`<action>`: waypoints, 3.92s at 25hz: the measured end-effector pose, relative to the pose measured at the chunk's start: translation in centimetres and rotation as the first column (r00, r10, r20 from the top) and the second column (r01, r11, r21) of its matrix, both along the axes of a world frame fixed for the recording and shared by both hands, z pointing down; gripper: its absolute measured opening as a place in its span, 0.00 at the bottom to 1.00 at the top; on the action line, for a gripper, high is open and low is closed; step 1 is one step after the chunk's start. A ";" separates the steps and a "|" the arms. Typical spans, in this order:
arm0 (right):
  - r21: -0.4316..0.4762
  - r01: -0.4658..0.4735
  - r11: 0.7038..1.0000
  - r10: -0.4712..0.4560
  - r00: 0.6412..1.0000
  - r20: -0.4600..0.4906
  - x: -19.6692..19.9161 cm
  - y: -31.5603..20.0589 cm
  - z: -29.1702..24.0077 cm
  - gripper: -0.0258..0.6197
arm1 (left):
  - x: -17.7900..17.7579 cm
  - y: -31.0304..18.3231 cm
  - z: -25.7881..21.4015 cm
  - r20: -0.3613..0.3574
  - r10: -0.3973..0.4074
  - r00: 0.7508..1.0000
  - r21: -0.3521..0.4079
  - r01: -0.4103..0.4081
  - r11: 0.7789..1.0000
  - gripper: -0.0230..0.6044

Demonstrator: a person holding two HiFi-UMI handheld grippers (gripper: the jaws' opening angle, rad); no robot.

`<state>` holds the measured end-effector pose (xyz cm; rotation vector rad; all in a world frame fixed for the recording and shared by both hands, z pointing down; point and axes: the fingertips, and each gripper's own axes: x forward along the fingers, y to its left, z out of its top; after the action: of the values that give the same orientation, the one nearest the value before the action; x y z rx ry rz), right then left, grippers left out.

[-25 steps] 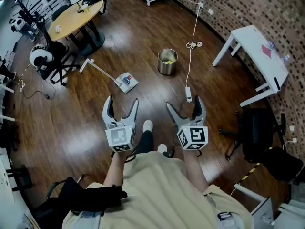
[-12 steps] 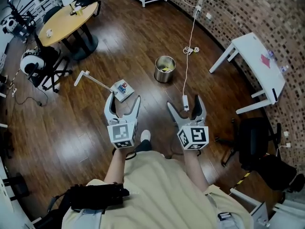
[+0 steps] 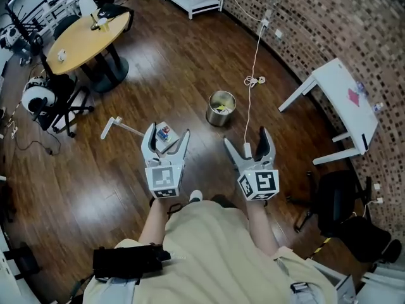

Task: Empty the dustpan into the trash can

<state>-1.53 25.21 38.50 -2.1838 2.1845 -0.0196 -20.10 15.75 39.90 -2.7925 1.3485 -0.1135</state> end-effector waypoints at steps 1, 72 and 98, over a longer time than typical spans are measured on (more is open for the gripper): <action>-0.008 -0.006 1.000 0.006 1.000 0.004 0.3 -0.5 0.2 0.83 | 0.3 -0.7 0.2 -0.002 0.006 1.000 -0.008 -0.006 1.000 0.65; -0.111 0.928 0.355 -0.927 0.365 0.089 -30.5 -34.9 4.1 0.71 | -25.9 -15.3 4.2 0.203 -0.734 0.648 -0.150 0.761 0.631 0.56; -0.275 0.818 0.505 -0.833 0.545 0.091 -28.9 -38.2 8.9 0.71 | -29.5 -24.1 25.7 0.591 0.301 0.748 -0.676 0.256 0.691 0.41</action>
<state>-30.48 -12.99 47.45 -0.9411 3.1905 -0.3398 -49.59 -8.34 65.64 -2.7256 1.1974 -1.8577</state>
